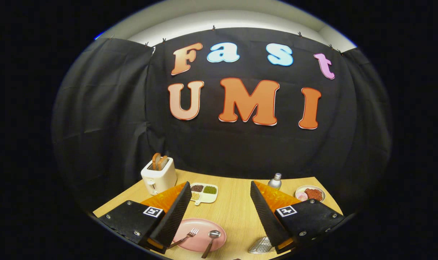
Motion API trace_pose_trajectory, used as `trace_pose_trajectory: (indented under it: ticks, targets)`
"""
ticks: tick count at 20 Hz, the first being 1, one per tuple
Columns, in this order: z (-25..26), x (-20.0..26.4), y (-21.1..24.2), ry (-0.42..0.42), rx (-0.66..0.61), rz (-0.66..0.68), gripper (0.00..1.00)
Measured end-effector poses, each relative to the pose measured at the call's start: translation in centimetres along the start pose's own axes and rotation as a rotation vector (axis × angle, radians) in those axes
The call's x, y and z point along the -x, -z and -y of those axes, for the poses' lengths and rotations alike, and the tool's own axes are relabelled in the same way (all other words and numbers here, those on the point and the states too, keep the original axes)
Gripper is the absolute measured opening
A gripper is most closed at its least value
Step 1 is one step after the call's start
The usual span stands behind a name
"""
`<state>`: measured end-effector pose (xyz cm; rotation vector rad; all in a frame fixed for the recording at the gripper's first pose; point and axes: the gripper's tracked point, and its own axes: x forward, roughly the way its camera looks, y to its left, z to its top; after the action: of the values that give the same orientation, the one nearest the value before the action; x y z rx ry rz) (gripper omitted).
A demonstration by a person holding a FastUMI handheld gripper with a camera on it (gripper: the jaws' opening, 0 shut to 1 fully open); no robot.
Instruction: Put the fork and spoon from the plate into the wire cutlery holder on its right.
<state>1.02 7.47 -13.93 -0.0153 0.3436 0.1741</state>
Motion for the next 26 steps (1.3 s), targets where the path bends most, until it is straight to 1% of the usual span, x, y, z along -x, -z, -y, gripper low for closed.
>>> trace_pose_trajectory:
  ticks: [5,12,16,19,22,23,26]
  targets:
    - [-1.4,-1.5,5.7,-0.031,0.004,-0.171,0.97]
    - [-3.2,-2.5,16.2,-0.075,0.055,-0.497,0.94]
    - [-3.8,-2.2,21.6,-0.090,0.074,-0.644,0.86]
    - [-4.0,-1.9,24.8,-0.092,0.090,-0.732,0.81]
    - [-4.2,-1.4,27.8,-0.089,0.081,-0.826,0.72]
    - [-4.3,-1.1,28.6,-0.084,0.077,-0.854,0.70]
    - [-4.3,-1.2,30.2,-0.073,0.083,-0.902,0.60]
